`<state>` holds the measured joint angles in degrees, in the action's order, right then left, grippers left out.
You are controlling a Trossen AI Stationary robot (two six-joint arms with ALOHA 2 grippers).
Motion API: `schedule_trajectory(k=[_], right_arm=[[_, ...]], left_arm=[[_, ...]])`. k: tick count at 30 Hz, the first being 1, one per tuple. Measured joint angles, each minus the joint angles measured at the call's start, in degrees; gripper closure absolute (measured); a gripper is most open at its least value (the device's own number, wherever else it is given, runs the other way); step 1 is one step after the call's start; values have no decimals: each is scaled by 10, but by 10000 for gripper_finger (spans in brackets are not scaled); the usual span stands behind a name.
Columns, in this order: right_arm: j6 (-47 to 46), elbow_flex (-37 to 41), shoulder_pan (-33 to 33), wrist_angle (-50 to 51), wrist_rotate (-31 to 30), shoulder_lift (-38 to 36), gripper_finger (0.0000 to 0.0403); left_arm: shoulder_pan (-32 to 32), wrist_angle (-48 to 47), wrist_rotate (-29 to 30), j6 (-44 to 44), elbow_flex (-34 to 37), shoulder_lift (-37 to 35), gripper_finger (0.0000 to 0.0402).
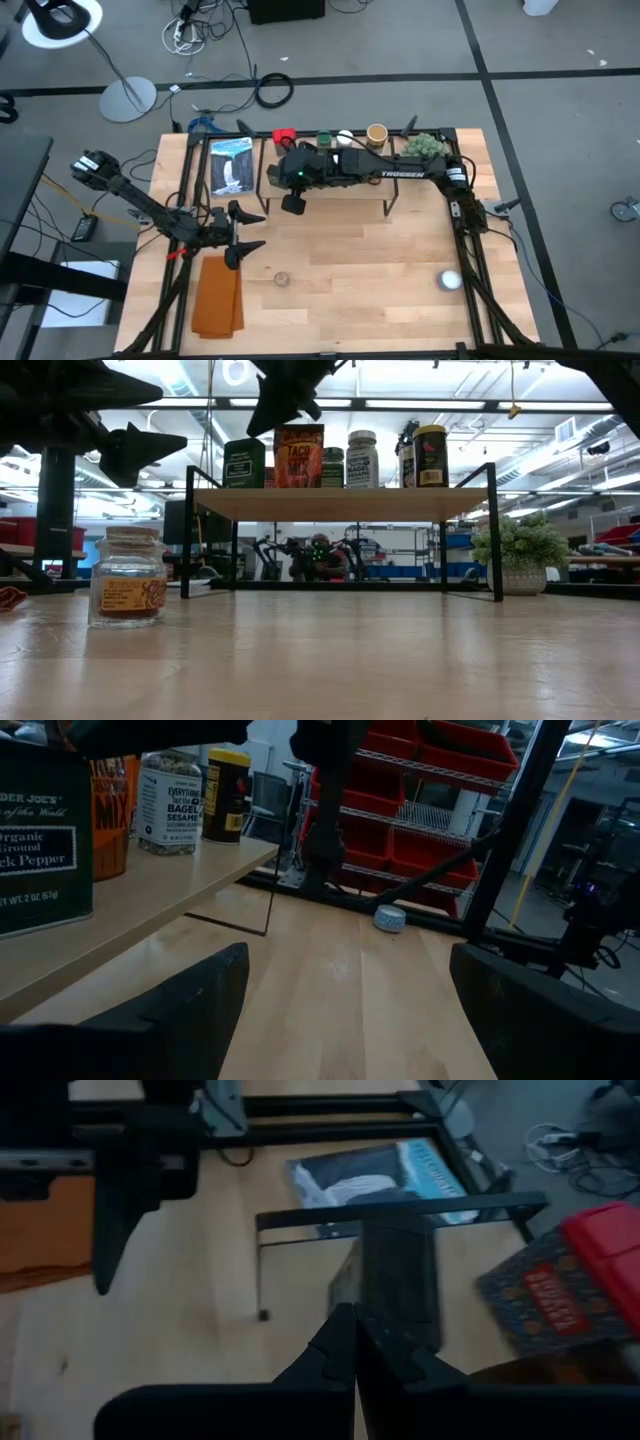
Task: Shelf spices
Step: Put the black seasoning can on the shelf, then put the brown seasoning bottle on the shelf
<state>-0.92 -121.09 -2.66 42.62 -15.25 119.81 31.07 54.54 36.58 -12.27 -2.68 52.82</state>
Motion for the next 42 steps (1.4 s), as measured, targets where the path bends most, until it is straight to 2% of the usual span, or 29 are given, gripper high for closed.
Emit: schedule_trajectory(k=[3,9,16,23,27,31,37,42], right_arm=[[1,0,-3,2,-6,1,403],[7,2,-5,14,-65,1,403],[7,3,-2,14,-59,2,403],[4,3,36,20,-57,-30,403],[-31,2,69,75,-57,-57,403],[-78,3,108,169,-77,-72,403],[-165,82,178,201,-137,-96,403],[-256,232,237,111,-144,-146,403]], left_arm=[[0,0,0,-2,0,0,51],[0,0,0,-2,0,0,51],[0,0,0,-2,0,0,51],[0,-1,0,-1,0,0,51],[0,0,0,-5,0,0,51],[0,0,0,-48,0,0,50],[0,0,0,-63,0,0,50],[0,0,0,-63,0,0,50]])
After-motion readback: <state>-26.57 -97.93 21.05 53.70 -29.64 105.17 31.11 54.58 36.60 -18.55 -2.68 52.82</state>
